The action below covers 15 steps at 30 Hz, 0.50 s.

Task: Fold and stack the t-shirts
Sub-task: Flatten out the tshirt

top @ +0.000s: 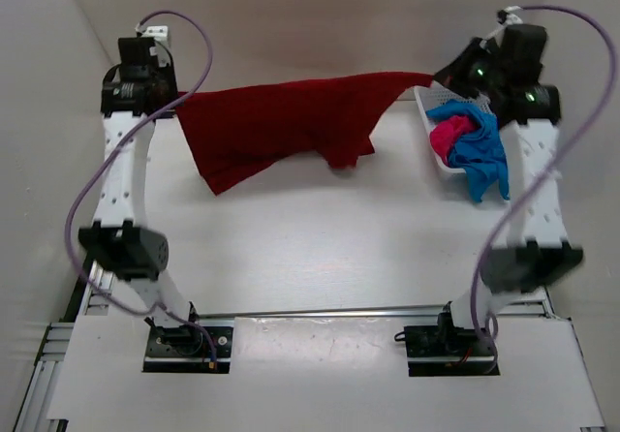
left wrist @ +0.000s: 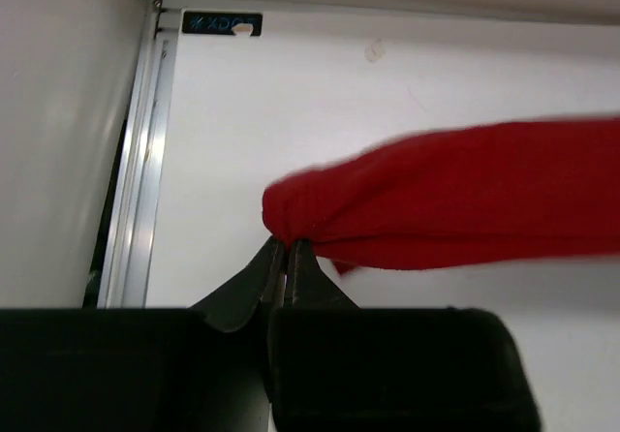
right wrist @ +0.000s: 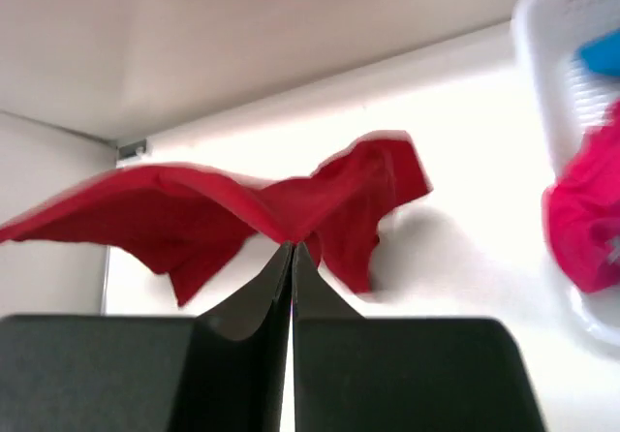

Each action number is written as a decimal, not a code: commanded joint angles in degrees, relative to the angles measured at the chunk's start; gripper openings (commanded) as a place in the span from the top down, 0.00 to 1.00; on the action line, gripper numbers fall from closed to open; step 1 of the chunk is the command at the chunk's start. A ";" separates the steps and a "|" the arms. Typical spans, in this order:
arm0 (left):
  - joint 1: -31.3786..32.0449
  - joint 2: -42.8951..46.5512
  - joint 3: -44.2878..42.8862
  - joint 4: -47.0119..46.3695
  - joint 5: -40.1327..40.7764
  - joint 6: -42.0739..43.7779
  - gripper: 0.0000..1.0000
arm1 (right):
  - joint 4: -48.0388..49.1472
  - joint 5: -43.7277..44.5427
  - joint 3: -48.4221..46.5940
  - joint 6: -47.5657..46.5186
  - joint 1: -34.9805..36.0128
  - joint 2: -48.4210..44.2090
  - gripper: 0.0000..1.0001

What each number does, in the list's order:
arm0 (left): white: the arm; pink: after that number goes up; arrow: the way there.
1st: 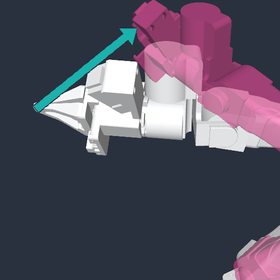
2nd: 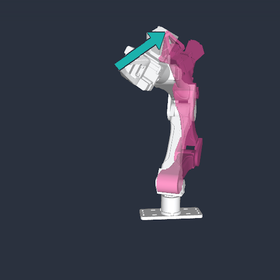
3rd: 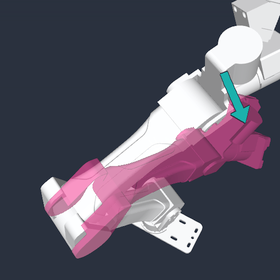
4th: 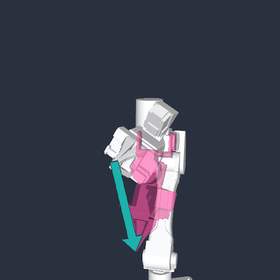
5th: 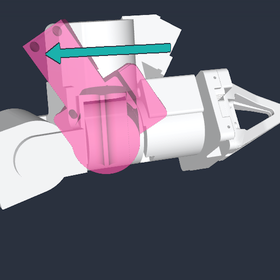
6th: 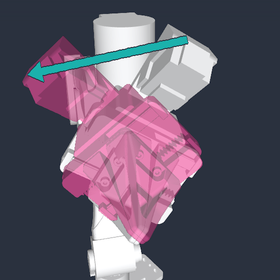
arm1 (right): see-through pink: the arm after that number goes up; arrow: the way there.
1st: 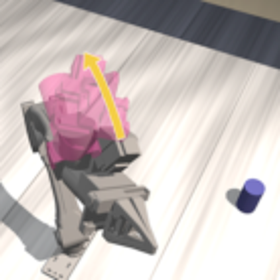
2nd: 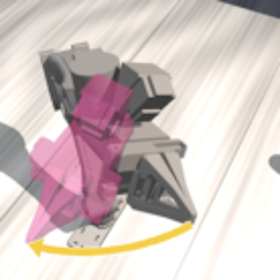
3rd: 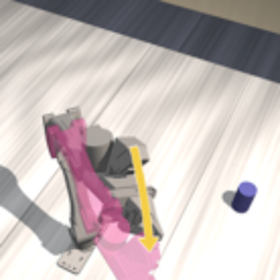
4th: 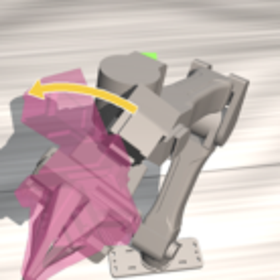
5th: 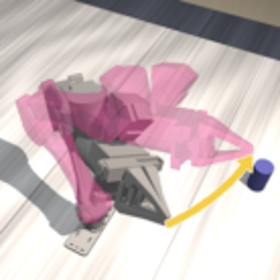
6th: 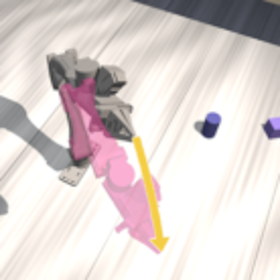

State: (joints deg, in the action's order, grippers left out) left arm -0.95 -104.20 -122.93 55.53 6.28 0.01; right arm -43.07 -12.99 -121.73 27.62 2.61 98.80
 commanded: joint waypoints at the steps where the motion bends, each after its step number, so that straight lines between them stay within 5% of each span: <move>1: -0.02 11.03 12.52 -4.04 2.42 -0.01 0.90 | 0.70 1.21 18.50 -2.30 0.20 -16.83 1.00; 8: -0.02 16.83 27.11 5.72 5.31 -0.01 0.90 | -1.83 0.51 53.93 -0.74 0.20 -37.08 1.00; 15: -0.02 22.72 60.58 8.47 9.71 -0.01 0.90 | -3.59 -3.79 84.71 9.82 6.69 -49.84 1.00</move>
State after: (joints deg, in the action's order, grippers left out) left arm -0.69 -86.26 -72.40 60.47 11.44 0.01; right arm -44.58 -13.76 -42.26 31.83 5.98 52.82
